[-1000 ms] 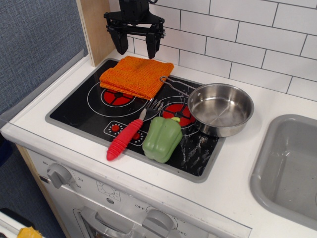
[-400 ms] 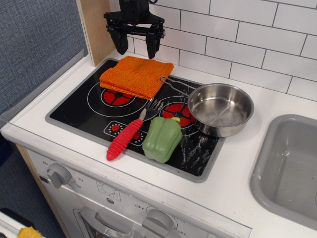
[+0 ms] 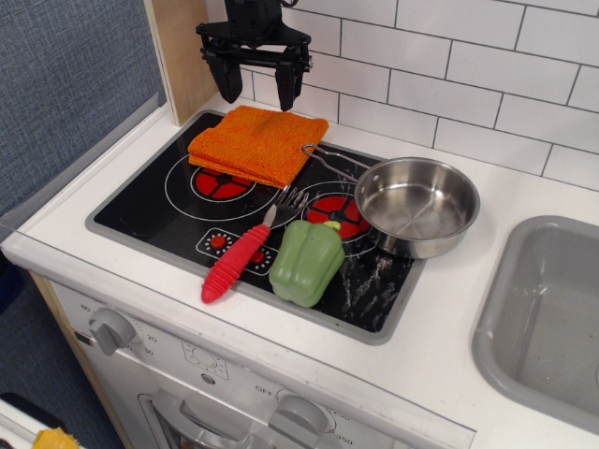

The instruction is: Slide the orange rag further away from the red spoon.

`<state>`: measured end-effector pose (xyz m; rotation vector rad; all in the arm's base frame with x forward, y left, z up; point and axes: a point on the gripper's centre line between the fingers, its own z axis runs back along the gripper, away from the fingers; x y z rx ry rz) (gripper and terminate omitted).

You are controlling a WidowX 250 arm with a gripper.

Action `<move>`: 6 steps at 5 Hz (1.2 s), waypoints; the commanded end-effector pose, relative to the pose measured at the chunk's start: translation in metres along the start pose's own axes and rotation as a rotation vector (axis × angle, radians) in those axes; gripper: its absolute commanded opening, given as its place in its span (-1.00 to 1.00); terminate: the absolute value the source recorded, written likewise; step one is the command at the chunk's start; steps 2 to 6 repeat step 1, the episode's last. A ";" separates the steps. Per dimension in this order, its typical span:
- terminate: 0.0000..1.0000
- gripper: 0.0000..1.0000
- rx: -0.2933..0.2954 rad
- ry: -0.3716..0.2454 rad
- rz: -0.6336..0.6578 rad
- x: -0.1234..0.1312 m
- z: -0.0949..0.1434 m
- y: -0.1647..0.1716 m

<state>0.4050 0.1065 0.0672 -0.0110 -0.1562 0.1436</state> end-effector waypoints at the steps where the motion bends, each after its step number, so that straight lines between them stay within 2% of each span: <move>1: 1.00 1.00 0.012 -0.080 0.002 0.007 0.034 0.003; 6: 1.00 1.00 0.012 -0.080 0.002 0.007 0.034 0.003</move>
